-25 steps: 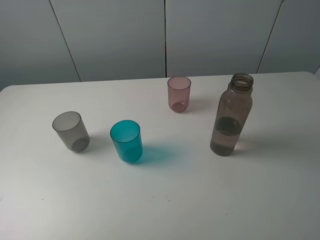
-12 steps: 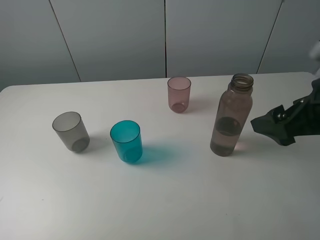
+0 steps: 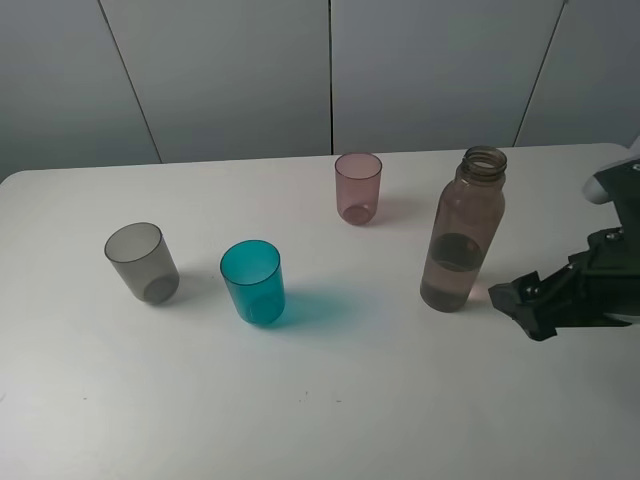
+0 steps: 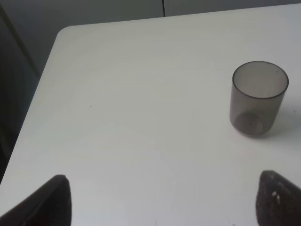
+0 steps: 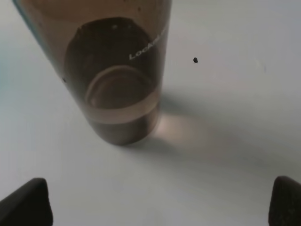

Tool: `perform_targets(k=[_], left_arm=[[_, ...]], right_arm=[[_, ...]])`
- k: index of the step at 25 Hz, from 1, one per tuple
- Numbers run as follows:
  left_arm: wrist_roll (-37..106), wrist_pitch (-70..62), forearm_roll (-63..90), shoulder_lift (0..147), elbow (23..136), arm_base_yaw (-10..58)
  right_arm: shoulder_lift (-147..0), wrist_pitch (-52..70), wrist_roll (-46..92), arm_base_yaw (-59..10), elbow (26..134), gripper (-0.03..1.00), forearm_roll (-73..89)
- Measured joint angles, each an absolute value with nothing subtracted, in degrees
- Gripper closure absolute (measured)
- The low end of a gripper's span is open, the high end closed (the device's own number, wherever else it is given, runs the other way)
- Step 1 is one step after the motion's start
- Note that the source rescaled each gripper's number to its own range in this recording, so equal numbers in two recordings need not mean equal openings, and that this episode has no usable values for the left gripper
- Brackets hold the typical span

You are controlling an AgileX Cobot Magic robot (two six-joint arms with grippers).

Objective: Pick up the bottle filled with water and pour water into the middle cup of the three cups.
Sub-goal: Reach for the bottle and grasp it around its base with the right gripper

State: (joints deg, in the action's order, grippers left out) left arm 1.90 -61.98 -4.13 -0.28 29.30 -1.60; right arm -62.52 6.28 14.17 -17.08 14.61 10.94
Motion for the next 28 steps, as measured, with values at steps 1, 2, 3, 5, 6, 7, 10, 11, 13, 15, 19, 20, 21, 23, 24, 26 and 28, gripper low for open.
perform_targets(k=[1,2,3,5,6,7,10,11,13,15,19,20,21,23,24,26,28], left_arm=[[1.9,-62.0,-4.1,-0.3,29.3,-1.6],[1.9,-62.0,-4.1,-0.3,29.3,-1.6],[1.9,-62.0,-4.1,-0.3,29.3,-1.6],[1.9,-62.0,-4.1,-0.3,29.3,-1.6],[1.9,-62.0,-4.1,-0.3,29.3,-1.6],[1.9,-62.0,-4.1,-0.3,29.3,-1.6],[1.9,-62.0,-4.1,-0.3,29.3,-1.6],[1.9,-62.0,-4.1,-0.3,29.3,-1.6],[1.9,-62.0,-4.1,-0.3,29.3,-1.6],[1.9,-62.0,-4.1,-0.3,29.3,-1.6],[1.9,-62.0,-4.1,-0.3,29.3,-1.6],[1.9,-62.0,-4.1,-0.3,29.3,-1.6],[1.9,-62.0,-4.1,-0.3,29.3,-1.6],[1.9,-62.0,-4.1,-0.3,29.3,-1.6],[1.9,-62.0,-4.1,-0.3,29.3,-1.6],[1.9,-62.0,-4.1,-0.3,29.3,-1.6],[1.9,-62.0,-4.1,-0.3,29.3,-1.6]], right_arm=[[-63.6,4.9,14.2,-17.1,14.5,-0.03,10.8],[-64.9,3.5,14.2,-17.1,14.4,-0.03,10.7],[-66.2,2.6,14.2,-17.1,14.3,-0.03,10.7],[-68.3,0.3,13.7,-17.2,14.1,-0.03,10.5],[-69.3,-0.8,13.5,-17.9,13.9,-0.03,10.5],[-70.2,-2.1,13.4,-19.2,13.6,-0.03,10.5],[-71.4,-8.3,13.5,-24.7,11.7,-0.03,10.4],[-71.5,-9.9,14.0,-26.0,11.1,-0.03,10.2],[-71.6,-13.7,13.8,-28.0,10.1,-0.03,10.2],[-71.6,-15.7,13.2,-28.3,9.5,-0.03,10.1],[-72.9,-22.1,11.3,-28.5,8.0,-0.03,11.1],[-73.7,-23.8,10.4,-28.5,7.7,-0.03,11.3],[-74.7,-25.0,9.8,-28.5,7.5,-0.03,11.3],[-76.8,-27.4,9.1,-28.5,7.5,-0.03,11.4],[-78.4,-28.7,8.8,-28.5,7.3,-0.03,11.4],[-80.7,-31.3,7.7,-28.5,7.3,-0.03,11.4],[-83.5,-34.7,5.4,-28.5,7.3,-0.03,11.4]])
